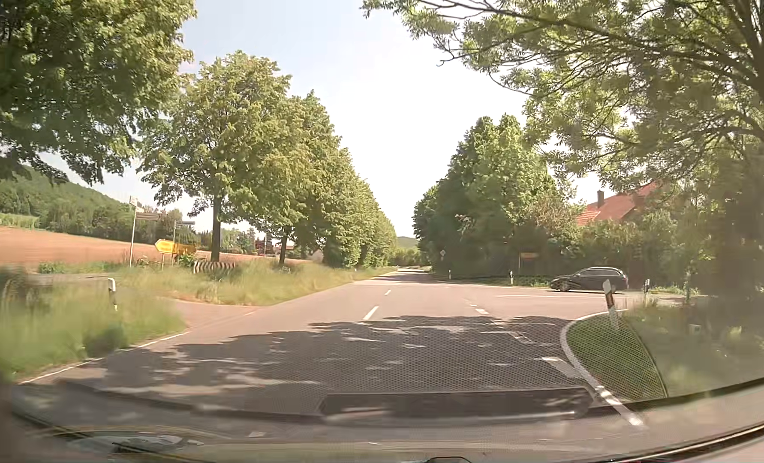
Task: Follow the waypoints while adhering to traffic rules and regulations
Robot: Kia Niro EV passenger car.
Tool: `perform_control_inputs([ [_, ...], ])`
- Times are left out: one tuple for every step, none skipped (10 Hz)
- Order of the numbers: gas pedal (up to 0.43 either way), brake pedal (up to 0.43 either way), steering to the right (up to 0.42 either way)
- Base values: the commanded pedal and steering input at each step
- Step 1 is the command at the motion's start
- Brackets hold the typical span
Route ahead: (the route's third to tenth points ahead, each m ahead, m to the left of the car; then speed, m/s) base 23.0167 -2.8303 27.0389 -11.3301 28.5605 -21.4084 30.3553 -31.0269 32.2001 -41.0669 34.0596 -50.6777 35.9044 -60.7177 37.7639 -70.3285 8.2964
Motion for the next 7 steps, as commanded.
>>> perform_control_inputs([
  [0.0, 0.207, 0.074],
  [0.0, 0.055, 0.09],
  [0.0, 0.0, 0.105],
  [0.0, 0.0, 0.121],
  [0.0, 0.0, 0.138],
  [0.0, 0.0, 0.153],
  [0.039, 0.0, 0.166],
])
